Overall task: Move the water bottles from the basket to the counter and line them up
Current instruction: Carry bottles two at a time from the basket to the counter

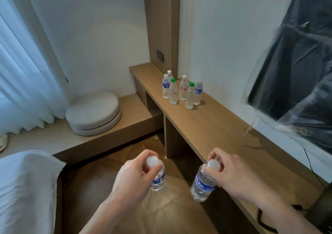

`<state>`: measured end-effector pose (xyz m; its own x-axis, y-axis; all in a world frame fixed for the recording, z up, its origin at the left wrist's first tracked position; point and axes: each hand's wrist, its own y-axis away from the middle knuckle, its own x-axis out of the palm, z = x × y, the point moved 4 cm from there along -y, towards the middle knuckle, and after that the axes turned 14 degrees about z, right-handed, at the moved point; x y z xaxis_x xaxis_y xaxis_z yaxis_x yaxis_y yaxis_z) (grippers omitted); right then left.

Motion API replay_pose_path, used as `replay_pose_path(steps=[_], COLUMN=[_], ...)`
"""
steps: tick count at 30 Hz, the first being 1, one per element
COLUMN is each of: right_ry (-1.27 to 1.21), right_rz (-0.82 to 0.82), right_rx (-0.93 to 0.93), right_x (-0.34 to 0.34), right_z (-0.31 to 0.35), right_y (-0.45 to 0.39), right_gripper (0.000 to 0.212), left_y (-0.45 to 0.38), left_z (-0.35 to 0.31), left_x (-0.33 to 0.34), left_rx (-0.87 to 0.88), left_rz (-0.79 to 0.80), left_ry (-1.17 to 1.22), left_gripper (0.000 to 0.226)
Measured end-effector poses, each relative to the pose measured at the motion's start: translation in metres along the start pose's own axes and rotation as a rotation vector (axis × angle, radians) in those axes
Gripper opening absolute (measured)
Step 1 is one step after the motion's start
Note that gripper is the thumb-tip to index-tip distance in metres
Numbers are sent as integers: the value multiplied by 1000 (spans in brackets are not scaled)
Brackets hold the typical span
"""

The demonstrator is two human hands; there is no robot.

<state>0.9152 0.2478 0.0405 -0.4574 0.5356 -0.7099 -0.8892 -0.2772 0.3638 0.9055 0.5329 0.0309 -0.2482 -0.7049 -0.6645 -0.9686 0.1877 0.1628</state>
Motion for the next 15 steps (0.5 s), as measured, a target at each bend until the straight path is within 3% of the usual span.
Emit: replay_pose_path(steps=[10,15], right_ry=[-114,-125], right_rz=[-105,-77], right_rx=[142,206], right_x=[-36,-57], right_z=[6,-6], right_y=[-87,-141], right_gripper=[24,23], left_y=[-140,-213], left_z=[11,11], left_x=[-44,-47], left_rx=[81,106], left_rz=[153,212], left_ry=[-77,-57], left_gripper=[22,25])
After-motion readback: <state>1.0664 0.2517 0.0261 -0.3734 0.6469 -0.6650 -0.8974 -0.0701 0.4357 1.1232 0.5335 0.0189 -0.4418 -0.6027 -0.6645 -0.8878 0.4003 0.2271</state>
